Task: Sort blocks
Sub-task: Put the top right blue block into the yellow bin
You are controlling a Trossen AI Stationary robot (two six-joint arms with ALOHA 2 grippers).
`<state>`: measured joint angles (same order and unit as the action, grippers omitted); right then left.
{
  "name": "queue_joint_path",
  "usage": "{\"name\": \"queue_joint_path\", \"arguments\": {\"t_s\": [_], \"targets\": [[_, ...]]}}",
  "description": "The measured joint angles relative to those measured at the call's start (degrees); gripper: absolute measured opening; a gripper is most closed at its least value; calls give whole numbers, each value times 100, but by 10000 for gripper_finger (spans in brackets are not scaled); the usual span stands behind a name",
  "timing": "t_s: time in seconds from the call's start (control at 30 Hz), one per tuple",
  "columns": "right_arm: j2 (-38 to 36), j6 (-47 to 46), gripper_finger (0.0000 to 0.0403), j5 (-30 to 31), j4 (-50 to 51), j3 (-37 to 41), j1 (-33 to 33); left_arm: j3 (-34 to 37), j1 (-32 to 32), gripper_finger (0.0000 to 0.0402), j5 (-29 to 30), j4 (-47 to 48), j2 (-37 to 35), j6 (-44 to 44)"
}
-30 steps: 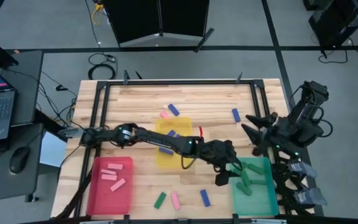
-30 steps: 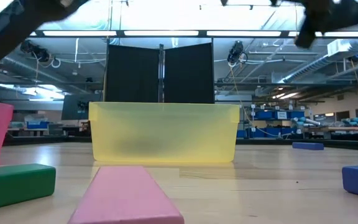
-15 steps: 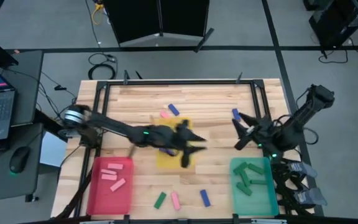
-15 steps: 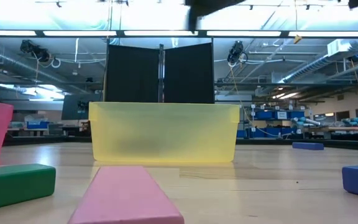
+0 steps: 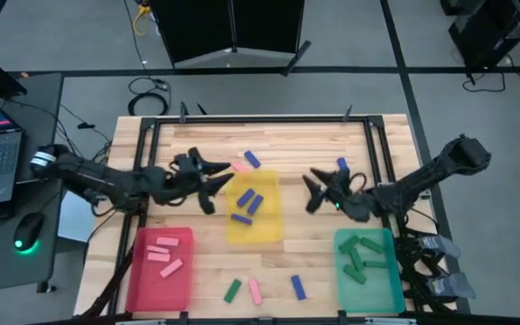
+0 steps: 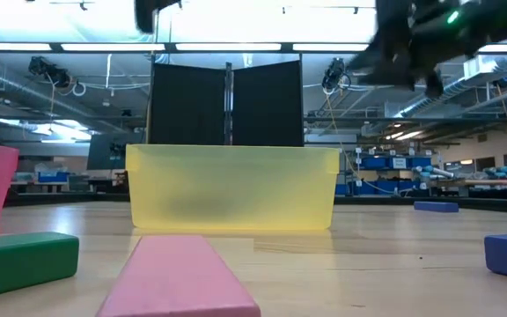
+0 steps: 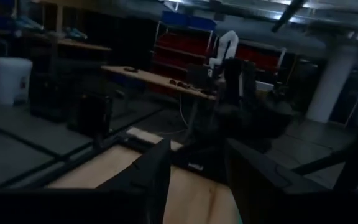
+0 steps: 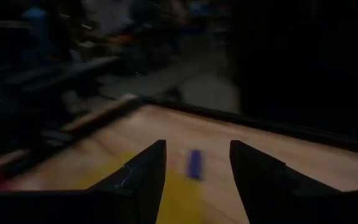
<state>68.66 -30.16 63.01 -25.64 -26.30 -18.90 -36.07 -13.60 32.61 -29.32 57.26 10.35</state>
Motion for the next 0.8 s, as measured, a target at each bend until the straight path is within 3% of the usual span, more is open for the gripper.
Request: {"name": "queue_joint_path", "arguments": {"t_s": [0.17,0.23,0.53,0.8], "targets": [[-210,-838,190,-1789,1334,0,1283,690,-122,158,276,-53,-554,455],[-203,-906,190,-2218,1786,0,1668,922,-155,158,393,-125,-618,586],[-406,-1834,196,-2858,4471,0,3270,1300,-158,158,506,-404,-635,944],[-414,-1854,247,-3440,5372,0,3972,1300,-158,158,503,-389,-632,944]]}}
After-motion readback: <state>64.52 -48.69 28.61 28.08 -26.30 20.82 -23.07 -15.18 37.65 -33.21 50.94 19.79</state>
